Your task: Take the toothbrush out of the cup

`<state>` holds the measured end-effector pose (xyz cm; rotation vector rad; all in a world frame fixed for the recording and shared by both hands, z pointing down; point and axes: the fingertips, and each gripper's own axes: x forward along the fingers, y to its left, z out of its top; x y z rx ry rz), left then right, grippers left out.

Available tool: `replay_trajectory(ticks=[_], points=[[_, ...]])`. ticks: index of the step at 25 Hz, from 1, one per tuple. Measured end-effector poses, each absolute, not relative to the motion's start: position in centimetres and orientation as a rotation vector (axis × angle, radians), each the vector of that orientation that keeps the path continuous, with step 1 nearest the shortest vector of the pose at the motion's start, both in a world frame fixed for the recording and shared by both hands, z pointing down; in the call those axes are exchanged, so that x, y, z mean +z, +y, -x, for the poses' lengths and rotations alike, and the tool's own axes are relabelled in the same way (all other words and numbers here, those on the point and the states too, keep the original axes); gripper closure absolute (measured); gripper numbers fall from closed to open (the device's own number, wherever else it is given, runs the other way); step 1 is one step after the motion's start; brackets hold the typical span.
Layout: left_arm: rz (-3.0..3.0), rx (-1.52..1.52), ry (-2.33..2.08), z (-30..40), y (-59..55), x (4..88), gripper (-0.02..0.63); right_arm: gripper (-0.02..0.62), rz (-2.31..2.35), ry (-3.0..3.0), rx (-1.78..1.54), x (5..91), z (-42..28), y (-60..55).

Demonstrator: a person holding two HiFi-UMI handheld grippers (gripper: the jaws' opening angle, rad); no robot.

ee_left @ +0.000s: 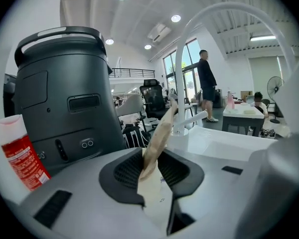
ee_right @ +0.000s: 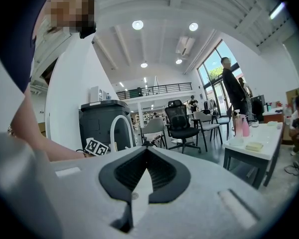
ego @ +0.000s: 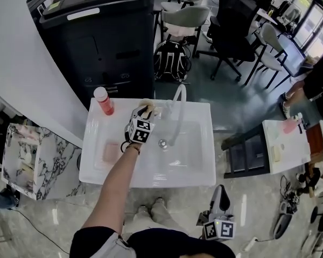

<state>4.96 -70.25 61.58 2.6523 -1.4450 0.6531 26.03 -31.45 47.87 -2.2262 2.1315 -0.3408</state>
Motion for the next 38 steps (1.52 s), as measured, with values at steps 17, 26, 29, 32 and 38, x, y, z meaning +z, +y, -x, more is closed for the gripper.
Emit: replay_trajectory(ticks=[17, 26, 29, 32, 38], points=[[-2.699, 0.512, -1.602, -1.5, -70.8, 53.4, 0.575, 0.593, 2.135, 2.188, -0.298, 46.9, -24.7, -31.5], [-2.888, 0.456, -1.646, -1.8, -67.0, 46.5, 0.577, 0.593, 2.089, 2.228, -0.257, 46.1, -24.1, -30.7], [-2.931, 0.357, -1.633, -1.5, -65.4, 43.5, 0.577, 0.592, 2.069, 2.237, -0.239, 45.8, -23.9, -30.5], [-2.954, 0.249, -1.639, -0.6, -63.6, 40.7, 0.577, 0.593, 2.048, 2.251, -0.227, 45.7, -23.5, -30.4], [-3.013, 0.128, -1.694, 1.8, -59.4, 36.0, 0.577, 0.593, 2.004, 2.289, -0.203, 45.6, -22.6, -30.1]])
